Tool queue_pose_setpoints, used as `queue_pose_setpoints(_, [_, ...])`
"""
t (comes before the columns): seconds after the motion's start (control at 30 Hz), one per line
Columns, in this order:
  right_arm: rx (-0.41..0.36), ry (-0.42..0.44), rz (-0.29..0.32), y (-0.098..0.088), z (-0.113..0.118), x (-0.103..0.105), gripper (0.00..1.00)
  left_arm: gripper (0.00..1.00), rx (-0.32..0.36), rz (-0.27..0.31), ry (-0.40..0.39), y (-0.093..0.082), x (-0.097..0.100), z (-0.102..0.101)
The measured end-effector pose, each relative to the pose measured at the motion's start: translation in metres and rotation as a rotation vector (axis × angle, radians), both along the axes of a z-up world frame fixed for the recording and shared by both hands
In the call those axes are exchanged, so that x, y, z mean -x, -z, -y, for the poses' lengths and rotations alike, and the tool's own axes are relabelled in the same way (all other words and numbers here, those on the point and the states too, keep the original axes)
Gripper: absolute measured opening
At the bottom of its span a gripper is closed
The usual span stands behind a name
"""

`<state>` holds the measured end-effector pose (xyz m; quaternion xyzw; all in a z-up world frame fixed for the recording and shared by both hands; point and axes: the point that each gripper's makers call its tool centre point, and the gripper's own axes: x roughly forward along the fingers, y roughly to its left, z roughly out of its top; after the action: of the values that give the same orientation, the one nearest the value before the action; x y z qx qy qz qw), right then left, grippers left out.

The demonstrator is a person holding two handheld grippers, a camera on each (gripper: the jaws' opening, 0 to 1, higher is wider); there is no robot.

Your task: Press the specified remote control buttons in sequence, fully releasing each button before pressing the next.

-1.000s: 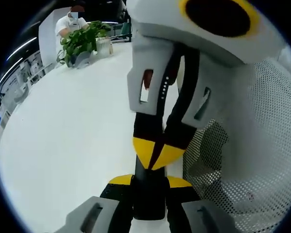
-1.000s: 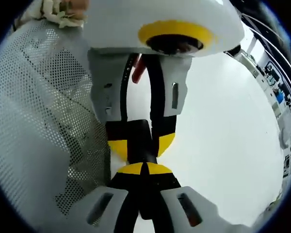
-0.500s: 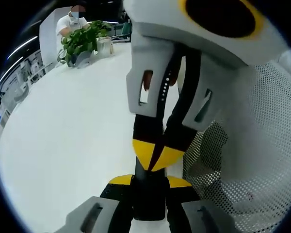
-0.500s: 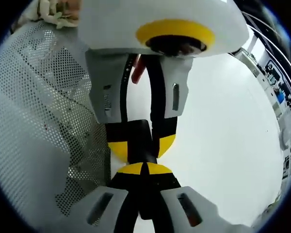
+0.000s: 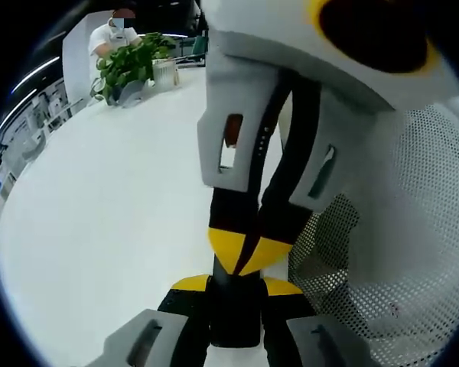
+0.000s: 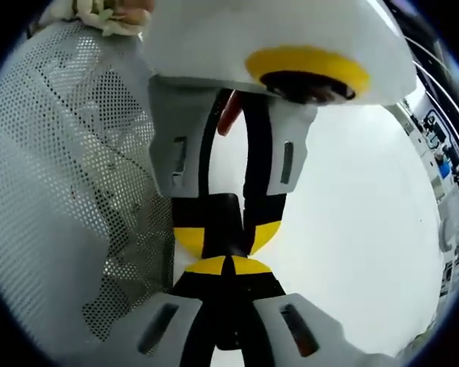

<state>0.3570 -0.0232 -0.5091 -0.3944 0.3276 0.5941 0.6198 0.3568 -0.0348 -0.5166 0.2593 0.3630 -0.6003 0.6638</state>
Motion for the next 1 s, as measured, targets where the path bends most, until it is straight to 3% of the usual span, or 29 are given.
queue_pose_setpoints(0.27, [0.000,0.045,-0.051,0.0004,-0.0008,-0.0010,0.00,0.24,0.000,-0.002,0.001,-0.0002,0.0004,-0.0002])
queue_pose_setpoints(0.57, [0.005,-0.017,-0.005,0.0007,-0.0029,0.0013,0.00,0.24,0.000,-0.004,-0.001,0.0004,0.0004,0.0000])
queue_pose_setpoints(0.73, [-0.023,0.011,-0.029,-0.0002,-0.0024,-0.0001,0.00,0.24,0.001,-0.003,-0.003,0.0005,0.0006,0.0000])
queue_pose_setpoints(1.0, [-0.061,-0.038,0.028,-0.0011,-0.0018,0.0029,0.00,0.25,0.000,0.000,-0.002,0.0003,0.0005,0.0001])
